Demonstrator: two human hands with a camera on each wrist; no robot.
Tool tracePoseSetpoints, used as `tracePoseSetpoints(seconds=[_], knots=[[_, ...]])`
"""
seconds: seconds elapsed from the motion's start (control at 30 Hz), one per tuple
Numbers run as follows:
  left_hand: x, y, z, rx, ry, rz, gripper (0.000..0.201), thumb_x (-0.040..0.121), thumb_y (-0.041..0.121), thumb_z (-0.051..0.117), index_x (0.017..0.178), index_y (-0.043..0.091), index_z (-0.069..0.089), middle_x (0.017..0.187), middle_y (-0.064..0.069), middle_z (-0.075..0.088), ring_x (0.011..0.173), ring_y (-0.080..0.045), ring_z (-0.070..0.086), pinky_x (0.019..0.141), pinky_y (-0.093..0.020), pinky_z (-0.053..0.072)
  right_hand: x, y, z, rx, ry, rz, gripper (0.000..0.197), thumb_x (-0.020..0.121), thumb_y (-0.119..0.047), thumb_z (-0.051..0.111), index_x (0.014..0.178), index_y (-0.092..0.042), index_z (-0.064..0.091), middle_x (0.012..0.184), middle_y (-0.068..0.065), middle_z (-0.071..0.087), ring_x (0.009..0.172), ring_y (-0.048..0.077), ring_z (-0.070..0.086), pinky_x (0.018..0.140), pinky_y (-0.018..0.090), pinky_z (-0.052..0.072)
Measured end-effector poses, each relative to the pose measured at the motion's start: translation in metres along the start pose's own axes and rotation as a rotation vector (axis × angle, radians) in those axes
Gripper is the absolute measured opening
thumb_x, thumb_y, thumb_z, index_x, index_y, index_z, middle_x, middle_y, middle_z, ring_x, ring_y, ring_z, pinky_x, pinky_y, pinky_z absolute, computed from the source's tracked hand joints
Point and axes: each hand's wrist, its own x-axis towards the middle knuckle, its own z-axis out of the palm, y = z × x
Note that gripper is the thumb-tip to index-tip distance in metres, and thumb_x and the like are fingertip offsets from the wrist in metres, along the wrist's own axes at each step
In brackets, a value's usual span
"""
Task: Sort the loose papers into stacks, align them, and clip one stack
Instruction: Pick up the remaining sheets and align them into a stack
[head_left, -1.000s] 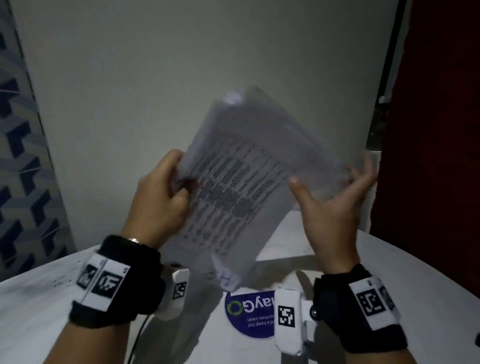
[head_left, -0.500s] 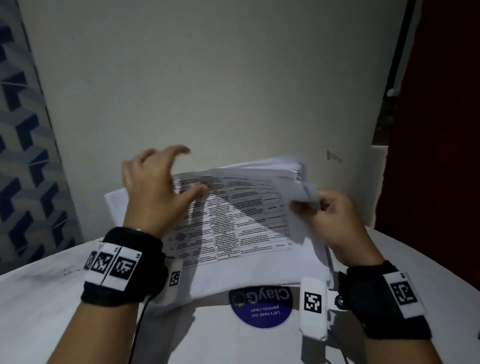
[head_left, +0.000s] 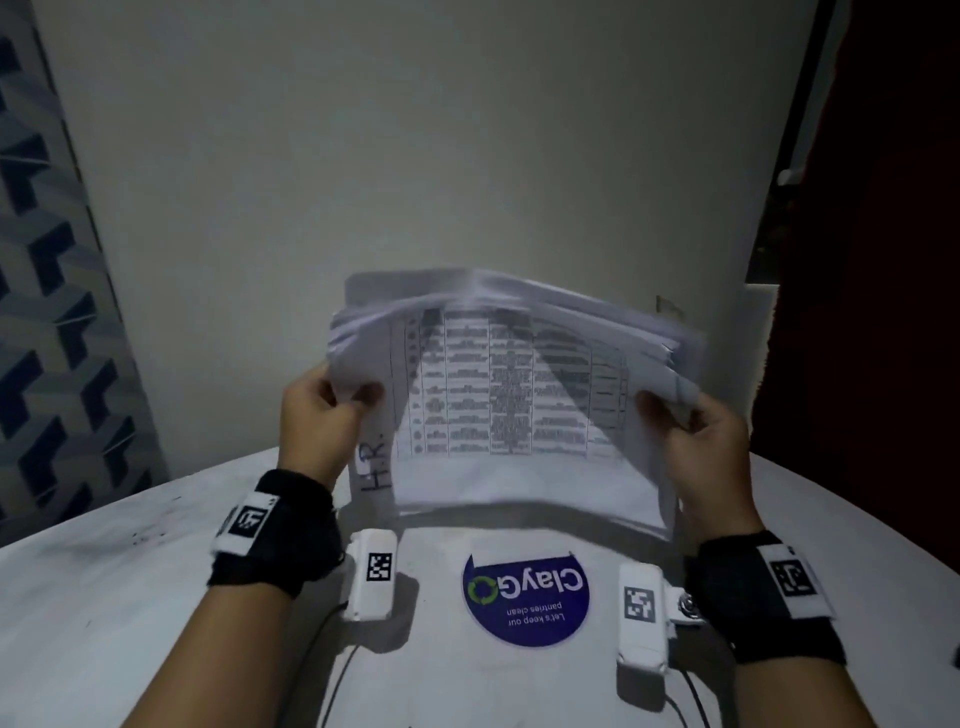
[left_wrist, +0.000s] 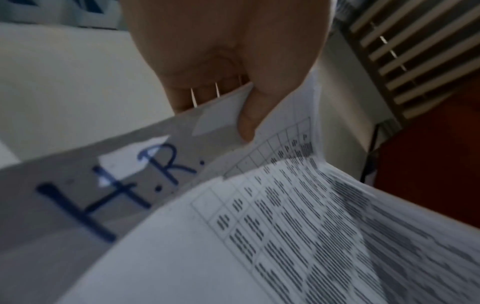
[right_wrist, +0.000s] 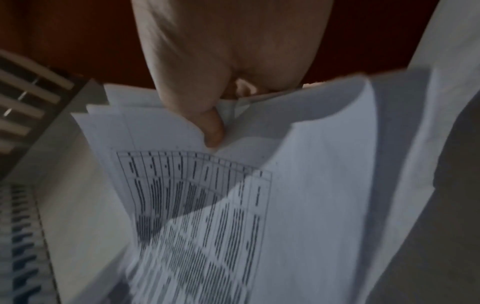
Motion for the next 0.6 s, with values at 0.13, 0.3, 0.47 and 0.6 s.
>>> tracePoseSetpoints(seconds=[0.13, 0.3, 0.47, 0.6], knots=[[-0.007, 0.002, 0.013, 0.066, 0.024, 0.153, 0.031, 0.086, -0.007, 0.069, 0.091, 0.023, 0.072, 0.084, 0.006, 0.071, 0.074, -0.007, 0.062, 0.07, -0.024, 0.057, -0.002, 0.006, 0.002, -0.135, -0.015, -0.073, 0.016, 0.096, -0.011, 0.069, 0.109, -0.017, 0.076, 0.081, -0.02, 0.075, 0.083, 0.002, 0.066, 0.078, 0.019, 0.056], [-0.01, -0.011, 0.015, 0.009, -0.106, -0.006, 0.035, 0.082, -0.012, 0.067, 0.102, 0.017, 0.07, 0.102, -0.01, 0.074, 0.091, -0.022, 0.068, 0.081, -0.038, 0.058, -0.003, 0.015, 0.002, -0.077, -0.006, 0.129, 0.013, 0.091, -0.004, 0.067, 0.091, -0.015, 0.073, 0.09, -0.003, 0.071, 0.084, 0.013, 0.065, 0.072, 0.025, 0.051], [-0.013, -0.021, 0.009, -0.108, -0.181, -0.151, 0.055, 0.083, -0.01, 0.067, 0.126, 0.022, 0.06, 0.117, -0.004, 0.071, 0.105, -0.019, 0.068, 0.081, -0.032, 0.056, 0.001, 0.028, -0.003, 0.062, 0.116, 0.235, 0.03, 0.074, -0.005, 0.065, 0.093, -0.026, 0.073, 0.104, 0.004, 0.075, 0.106, 0.031, 0.07, 0.088, 0.039, 0.056], [-0.015, -0.022, 0.012, -0.164, -0.249, -0.197, 0.052, 0.084, -0.007, 0.068, 0.131, 0.014, 0.061, 0.119, -0.008, 0.073, 0.107, -0.021, 0.069, 0.083, -0.029, 0.056, 0.001, 0.029, -0.002, 0.109, 0.014, 0.27, 0.035, 0.077, -0.004, 0.059, 0.096, -0.03, 0.073, 0.111, 0.008, 0.074, 0.114, 0.035, 0.065, 0.096, 0.048, 0.052]])
